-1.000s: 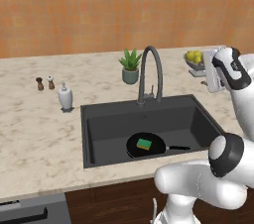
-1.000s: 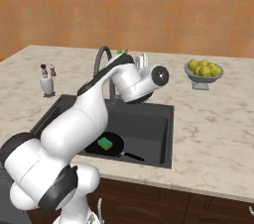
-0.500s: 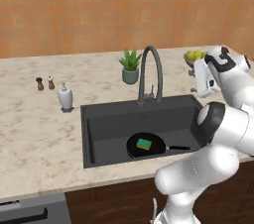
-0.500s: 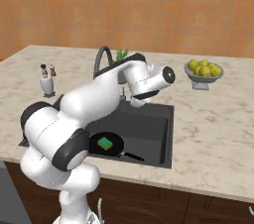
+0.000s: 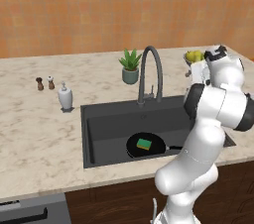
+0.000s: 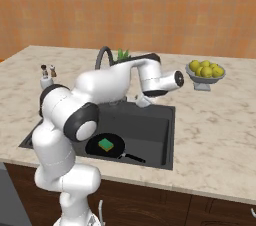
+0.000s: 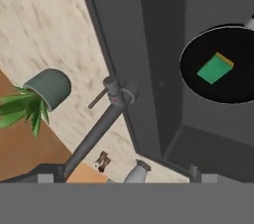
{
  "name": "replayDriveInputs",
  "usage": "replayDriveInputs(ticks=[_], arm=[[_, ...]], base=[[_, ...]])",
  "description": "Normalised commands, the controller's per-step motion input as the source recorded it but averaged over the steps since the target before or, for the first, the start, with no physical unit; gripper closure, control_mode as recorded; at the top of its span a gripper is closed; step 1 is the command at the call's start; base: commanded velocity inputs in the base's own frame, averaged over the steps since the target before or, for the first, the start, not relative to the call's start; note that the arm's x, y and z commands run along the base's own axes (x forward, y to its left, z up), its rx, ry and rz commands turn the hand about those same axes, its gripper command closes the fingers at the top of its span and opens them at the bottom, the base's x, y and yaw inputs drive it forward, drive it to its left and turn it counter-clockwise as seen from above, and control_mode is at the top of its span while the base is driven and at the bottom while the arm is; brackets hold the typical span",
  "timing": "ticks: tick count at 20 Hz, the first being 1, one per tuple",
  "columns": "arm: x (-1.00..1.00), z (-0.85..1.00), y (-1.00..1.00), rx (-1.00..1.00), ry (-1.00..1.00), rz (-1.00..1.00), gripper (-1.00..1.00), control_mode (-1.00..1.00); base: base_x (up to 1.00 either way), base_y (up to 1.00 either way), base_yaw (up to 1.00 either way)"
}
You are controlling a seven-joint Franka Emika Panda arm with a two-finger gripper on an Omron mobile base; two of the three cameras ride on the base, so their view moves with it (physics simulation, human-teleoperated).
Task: Pick the pan and sponge and place them into the sink. Then turn on the water.
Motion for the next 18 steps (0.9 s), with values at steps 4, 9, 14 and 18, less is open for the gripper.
replayDriveInputs(ticks=[4,9,14,18], arm=[[0.02,-0.69,0.0,0.05,0.0,0.0,-1.0,-1.0],[0.0,-0.51,0.06,0.17,-0.05,-0.06,-1.0,-1.0],[0.05,-0.18,0.17,0.27,0.01,-0.03,-1.0,-1.0],[0.11,-0.05,0.06,0.33,0.11,-0.01,-1.0,-1.0]], base=[[0.0,0.0,0.0],[0.0,0.0,0.0],[0.0,0.0,0.0],[0.0,0.0,0.0]])
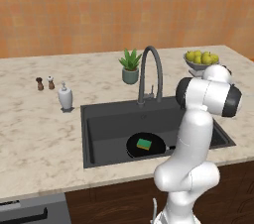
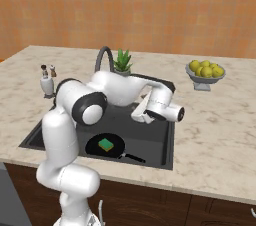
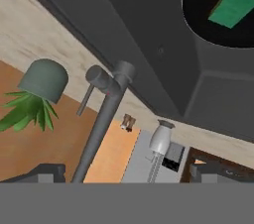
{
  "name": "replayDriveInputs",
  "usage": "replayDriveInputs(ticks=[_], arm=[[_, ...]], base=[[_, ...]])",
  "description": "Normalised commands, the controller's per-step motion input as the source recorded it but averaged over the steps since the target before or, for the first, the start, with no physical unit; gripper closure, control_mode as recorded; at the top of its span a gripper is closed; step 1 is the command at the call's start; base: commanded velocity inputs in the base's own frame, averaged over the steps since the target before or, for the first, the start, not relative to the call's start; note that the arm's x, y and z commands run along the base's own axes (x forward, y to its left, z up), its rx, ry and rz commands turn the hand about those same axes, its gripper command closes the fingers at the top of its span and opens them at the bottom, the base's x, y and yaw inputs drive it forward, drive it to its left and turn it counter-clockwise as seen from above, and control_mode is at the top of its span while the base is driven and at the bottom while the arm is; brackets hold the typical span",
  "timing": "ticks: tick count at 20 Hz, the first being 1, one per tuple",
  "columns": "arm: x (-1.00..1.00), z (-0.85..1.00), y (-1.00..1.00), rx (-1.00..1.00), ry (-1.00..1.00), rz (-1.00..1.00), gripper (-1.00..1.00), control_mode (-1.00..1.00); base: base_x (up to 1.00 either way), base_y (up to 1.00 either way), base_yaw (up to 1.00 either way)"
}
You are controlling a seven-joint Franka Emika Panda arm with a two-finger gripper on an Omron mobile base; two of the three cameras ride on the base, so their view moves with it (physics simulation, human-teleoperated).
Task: Pick the pan and sponge and place them into the sink. Then turn on the water.
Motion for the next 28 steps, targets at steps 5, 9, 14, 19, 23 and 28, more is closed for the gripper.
replayDriveInputs(ticks=[5,9,14,19,23,28], arm=[[0.06,0.0,0.12,0.23,0.0,-0.05,-1.0,-1.0],[0.11,-0.12,0.39,0.12,0.0,-0.05,-1.0,-1.0],[0.28,-0.01,0.45,0.06,0.0,-0.03,-1.0,-1.0],[0.37,0.0,0.29,0.06,0.05,0.0,-1.0,-1.0],[0.33,0.0,0.21,0.06,0.08,0.0,-1.0,-1.0],[0.4,-0.16,0.18,0.02,0.14,0.0,-1.0,-1.0]], base=[[0.0,0.0,0.0],[0.0,0.0,0.0],[0.0,0.0,0.0],[0.0,0.0,0.0],[0.0,0.0,0.0],[0.0,0.0,0.0]])
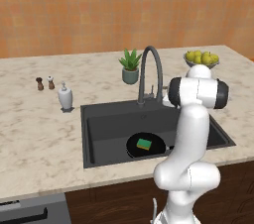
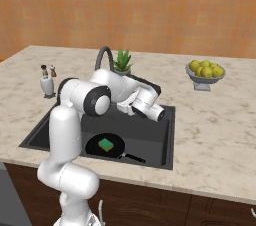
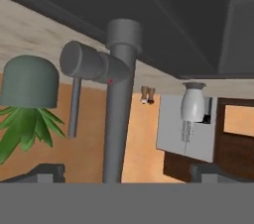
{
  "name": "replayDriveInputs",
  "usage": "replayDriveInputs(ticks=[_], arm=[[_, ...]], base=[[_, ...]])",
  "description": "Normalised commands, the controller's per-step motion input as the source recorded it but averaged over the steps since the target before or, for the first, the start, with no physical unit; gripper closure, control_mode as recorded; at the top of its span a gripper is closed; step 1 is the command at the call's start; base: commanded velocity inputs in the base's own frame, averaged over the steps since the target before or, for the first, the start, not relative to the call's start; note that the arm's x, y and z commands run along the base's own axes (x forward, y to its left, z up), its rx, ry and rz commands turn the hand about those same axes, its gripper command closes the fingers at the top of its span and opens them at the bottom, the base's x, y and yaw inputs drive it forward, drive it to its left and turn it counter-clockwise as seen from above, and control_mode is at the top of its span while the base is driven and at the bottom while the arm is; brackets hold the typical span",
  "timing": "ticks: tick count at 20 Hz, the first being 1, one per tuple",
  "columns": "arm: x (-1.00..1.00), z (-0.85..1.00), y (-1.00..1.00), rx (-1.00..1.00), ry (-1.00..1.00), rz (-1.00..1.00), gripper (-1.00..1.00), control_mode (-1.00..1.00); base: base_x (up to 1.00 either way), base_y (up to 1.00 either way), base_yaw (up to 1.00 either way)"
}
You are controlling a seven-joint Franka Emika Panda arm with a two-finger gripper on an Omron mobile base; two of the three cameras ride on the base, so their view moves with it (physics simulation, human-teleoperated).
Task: Pick the pan and sponge and place them into the sink. Then turn on the water.
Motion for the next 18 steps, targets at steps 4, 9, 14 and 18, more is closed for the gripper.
replayDriveInputs(ticks=[4,9,14,18], arm=[[0.3,-0.33,0.13,0.0,0.12,0.0,-1.0,-1.0],[0.19,-0.28,0.01,0.01,0.01,0.0,-1.0,-1.0],[0.25,-0.05,0.0,0.05,0.0,-0.01,-1.0,-1.0],[0.34,0.0,0.0,0.06,0.0,-0.01,-1.0,-1.0]], base=[[0.0,0.0,0.0],[0.0,0.0,0.0],[0.0,0.0,0.0],[0.0,0.0,0.0]])
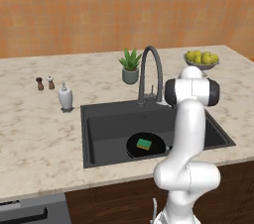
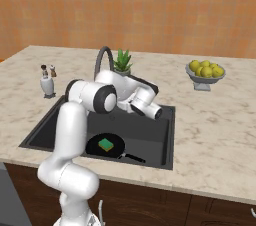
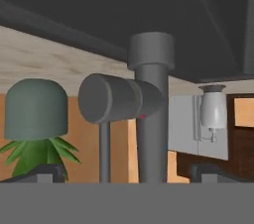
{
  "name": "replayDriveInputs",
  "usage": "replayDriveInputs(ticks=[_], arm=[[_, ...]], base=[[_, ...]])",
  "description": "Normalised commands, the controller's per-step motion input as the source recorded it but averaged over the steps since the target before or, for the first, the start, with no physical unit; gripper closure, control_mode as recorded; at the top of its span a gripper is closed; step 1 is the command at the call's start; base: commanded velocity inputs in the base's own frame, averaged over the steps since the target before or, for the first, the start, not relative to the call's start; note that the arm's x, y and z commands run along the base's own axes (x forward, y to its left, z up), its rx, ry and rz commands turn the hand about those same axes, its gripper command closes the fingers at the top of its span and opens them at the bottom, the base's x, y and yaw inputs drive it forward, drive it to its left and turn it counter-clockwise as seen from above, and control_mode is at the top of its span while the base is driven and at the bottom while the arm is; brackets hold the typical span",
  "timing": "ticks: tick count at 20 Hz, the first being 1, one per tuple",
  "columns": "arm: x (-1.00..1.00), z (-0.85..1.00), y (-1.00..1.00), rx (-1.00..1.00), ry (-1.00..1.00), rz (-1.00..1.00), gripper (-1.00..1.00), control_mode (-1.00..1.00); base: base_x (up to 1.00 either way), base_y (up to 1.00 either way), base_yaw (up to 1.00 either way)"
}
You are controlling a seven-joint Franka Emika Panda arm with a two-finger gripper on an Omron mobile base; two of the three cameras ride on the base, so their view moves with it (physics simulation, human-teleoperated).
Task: Pick the pan and sponge and place them into the sink. Then turn on the water.
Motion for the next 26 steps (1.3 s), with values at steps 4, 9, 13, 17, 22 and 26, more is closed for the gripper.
replayDriveInputs(ticks=[4,9,13,17,22,26], arm=[[0.32,-0.07,0.06,0.01,0.0,-0.02,-1.0,-1.0],[0.4,-0.18,0.1,0.0,0.0,-0.02,-1.0,-1.0],[0.4,-0.11,0.02,0.02,0.0,0.0,-1.0,-1.0],[0.36,-0.07,0.0,0.03,0.0,0.0,-1.0,-1.0],[0.19,-0.01,0.0,0.06,0.0,0.0,1.0,-1.0],[0.04,-0.05,-0.15,0.1,0.0,-0.01,1.0,-1.0]], base=[[0.0,0.0,0.0],[0.0,0.0,0.0],[0.0,0.0,0.0],[0.0,0.0,0.0],[0.0,0.0,0.0],[0.0,0.0,0.0]])
